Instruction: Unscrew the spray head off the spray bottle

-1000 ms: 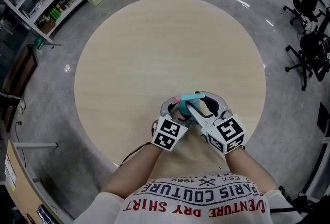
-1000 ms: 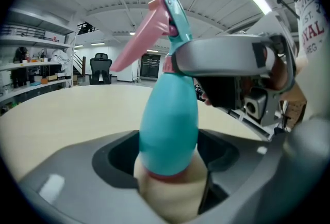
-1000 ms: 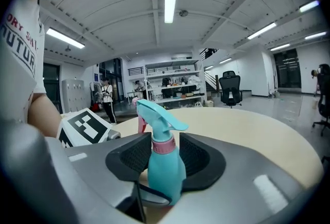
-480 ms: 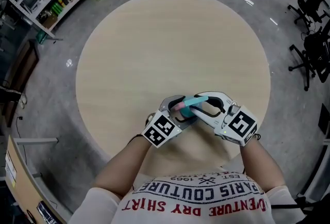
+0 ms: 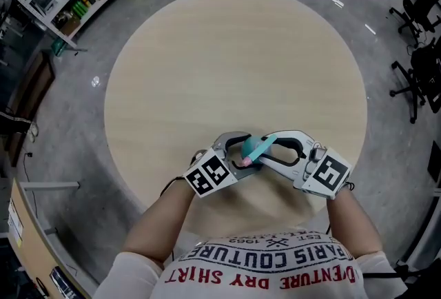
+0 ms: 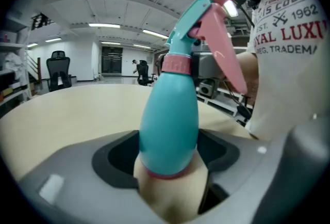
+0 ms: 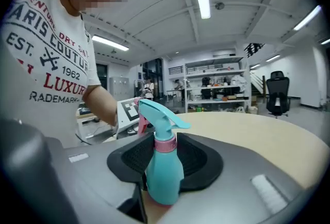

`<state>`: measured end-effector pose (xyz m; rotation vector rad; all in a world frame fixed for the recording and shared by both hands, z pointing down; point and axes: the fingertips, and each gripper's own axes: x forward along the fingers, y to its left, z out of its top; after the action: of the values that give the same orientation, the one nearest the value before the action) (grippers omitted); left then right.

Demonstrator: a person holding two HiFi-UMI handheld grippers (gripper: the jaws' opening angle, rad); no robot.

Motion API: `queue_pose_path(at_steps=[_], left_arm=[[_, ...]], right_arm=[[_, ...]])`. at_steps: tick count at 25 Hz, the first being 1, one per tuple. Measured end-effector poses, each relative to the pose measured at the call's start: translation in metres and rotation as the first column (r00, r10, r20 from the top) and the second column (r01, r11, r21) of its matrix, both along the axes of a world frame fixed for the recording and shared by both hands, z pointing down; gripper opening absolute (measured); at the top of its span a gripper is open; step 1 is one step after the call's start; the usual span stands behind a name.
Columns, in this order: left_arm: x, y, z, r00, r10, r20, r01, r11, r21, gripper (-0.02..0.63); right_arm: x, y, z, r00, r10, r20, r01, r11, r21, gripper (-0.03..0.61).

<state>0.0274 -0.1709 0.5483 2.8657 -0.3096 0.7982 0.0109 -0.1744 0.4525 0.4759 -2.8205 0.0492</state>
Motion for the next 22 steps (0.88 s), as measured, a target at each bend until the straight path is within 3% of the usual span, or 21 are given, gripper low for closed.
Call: queue_pose_path(at_steps=[2, 5, 9, 12, 14, 16, 19, 22], left_arm=[[-0.002, -0.005, 0.000, 0.994, -0.109, -0.005, 0.109, 0.994, -0.001, 0.348], [0.001, -0.011, 0.000, 0.960, -0.279, -0.006, 0.279, 0.960, -0.002, 0.348], [0.006, -0.011, 0.002, 0.905, -0.426, -0.001, 0.426, 0.905, -0.003, 0.348], [0.005, -0.011, 0.001, 0.885, -0.465, -0.001, 0.465, 0.885, 0.001, 0.348], [0.004, -0.009, 0.001, 0.896, -0.443, -0.006, 0.443, 0.896, 0.000, 0.348], [0.004, -0.007, 0.001, 0.924, -0.381, -0.013, 0.381, 0.925, 0.001, 0.348], [0.001, 0.000, 0.002, 0.973, -0.230, 0.004, 0.230, 0.973, 0.021, 0.344], [-0.004, 0.007, 0.004, 0.997, -0.052, 0.059, 0.048, 0.997, 0.055, 0.331]], right_arm=[[0.003, -0.003, -0.002, 0.991, 0.133, 0.021, -0.132, 0.991, -0.027, 0.141], [0.010, -0.008, 0.000, 0.958, 0.284, 0.029, -0.281, 0.957, -0.066, 0.143], [0.012, -0.007, 0.006, 0.936, 0.353, 0.006, -0.352, 0.934, -0.057, 0.147], [0.009, -0.007, 0.005, 0.934, 0.357, 0.000, -0.356, 0.933, -0.044, 0.149], [0.009, -0.006, 0.005, 0.941, 0.338, 0.014, -0.337, 0.941, -0.036, 0.144], [0.010, -0.005, 0.003, 0.955, 0.296, 0.030, -0.295, 0.955, -0.029, 0.140], [0.009, 0.000, 0.002, 0.982, 0.187, 0.035, -0.185, 0.981, -0.050, 0.133], [0.006, 0.007, 0.004, 1.000, 0.009, -0.008, -0.009, 1.000, -0.013, 0.129]])
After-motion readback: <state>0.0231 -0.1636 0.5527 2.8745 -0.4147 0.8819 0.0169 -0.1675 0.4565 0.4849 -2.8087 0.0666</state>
